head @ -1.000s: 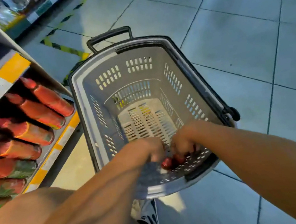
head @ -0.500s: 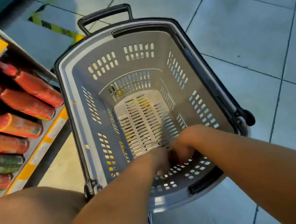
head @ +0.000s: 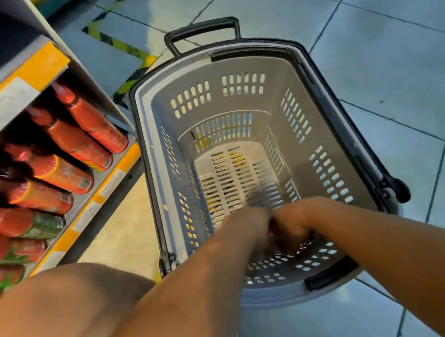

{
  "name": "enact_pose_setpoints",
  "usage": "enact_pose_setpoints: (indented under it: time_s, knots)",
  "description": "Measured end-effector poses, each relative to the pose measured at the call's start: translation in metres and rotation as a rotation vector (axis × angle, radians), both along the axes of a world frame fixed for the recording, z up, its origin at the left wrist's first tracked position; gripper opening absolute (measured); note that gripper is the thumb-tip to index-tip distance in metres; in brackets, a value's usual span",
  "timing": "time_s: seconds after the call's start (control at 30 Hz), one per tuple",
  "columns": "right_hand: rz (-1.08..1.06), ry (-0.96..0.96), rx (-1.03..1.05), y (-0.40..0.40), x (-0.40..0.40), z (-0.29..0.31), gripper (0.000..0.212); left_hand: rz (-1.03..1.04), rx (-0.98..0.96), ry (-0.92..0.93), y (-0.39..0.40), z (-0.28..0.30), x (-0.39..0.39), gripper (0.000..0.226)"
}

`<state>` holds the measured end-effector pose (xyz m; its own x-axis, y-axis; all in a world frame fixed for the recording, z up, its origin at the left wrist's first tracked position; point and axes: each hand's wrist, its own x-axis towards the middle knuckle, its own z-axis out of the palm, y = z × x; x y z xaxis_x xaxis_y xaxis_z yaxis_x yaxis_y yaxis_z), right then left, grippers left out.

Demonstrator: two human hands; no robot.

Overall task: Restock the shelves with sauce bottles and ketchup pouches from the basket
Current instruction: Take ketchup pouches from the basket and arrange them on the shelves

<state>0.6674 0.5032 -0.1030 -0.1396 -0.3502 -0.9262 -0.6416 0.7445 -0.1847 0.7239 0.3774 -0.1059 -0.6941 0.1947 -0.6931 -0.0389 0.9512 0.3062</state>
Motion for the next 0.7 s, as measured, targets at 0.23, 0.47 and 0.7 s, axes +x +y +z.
enact_pose_setpoints:
  time_s: [0.23,0.47,0.7]
  knots:
    - [-0.314,0.273,-0.217,-0.003,0.000,0.033,0.015,0.174,0.101,0.252,-0.040,0.062,-0.011,0.020]
    - [-0.547,0.597,-0.628,-0.021,0.004,0.127,0.013,0.416,0.236,0.578,-0.099,0.152,0.005,0.023]
    - [-0.608,0.723,-1.088,-0.092,0.031,0.223,0.009,0.679,0.440,0.922,-0.195,0.268,0.101,0.023]
